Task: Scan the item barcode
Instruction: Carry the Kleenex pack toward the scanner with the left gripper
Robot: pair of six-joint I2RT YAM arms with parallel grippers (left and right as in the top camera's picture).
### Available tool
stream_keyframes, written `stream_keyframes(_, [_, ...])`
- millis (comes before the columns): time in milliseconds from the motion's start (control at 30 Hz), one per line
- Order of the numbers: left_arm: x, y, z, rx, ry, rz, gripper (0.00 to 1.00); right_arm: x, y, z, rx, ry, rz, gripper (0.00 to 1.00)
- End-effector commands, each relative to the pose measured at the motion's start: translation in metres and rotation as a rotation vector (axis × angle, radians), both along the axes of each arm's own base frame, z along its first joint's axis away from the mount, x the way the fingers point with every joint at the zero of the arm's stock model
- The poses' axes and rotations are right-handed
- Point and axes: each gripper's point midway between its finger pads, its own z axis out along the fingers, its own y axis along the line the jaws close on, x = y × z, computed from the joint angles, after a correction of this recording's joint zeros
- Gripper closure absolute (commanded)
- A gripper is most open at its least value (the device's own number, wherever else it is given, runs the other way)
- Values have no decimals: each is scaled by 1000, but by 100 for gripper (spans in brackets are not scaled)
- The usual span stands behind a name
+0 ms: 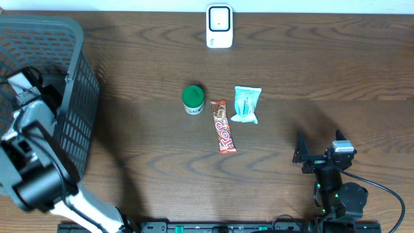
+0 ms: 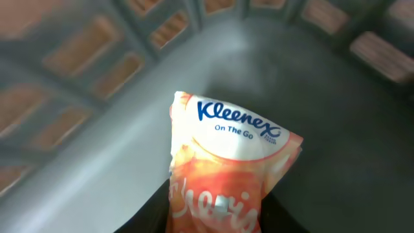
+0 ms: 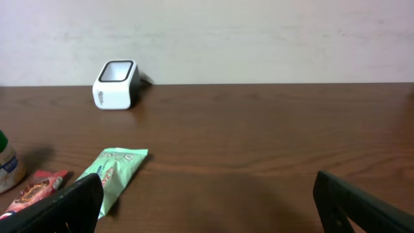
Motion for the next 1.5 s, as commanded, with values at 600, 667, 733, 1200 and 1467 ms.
stream_keyframes(600, [-78,-401,273,-798,-451,-896,75,0,1,-1,6,2,3,1])
stream_keyframes(667, [-84,-437,260,-847,-371,-984,74,0,1,-1,6,2,3,1])
stream_keyframes(733, [-91,-476,240,-899,-265,-1065,74,0,1,-1,6,2,3,1])
stream_keyframes(1200, [-107,-608,142,-1334,126,-1378,73,0,1,-1,6,2,3,1])
stream_keyframes(1467, [-72,-610,64,-1112,162,-1183,67,0,1,-1,6,2,3,1])
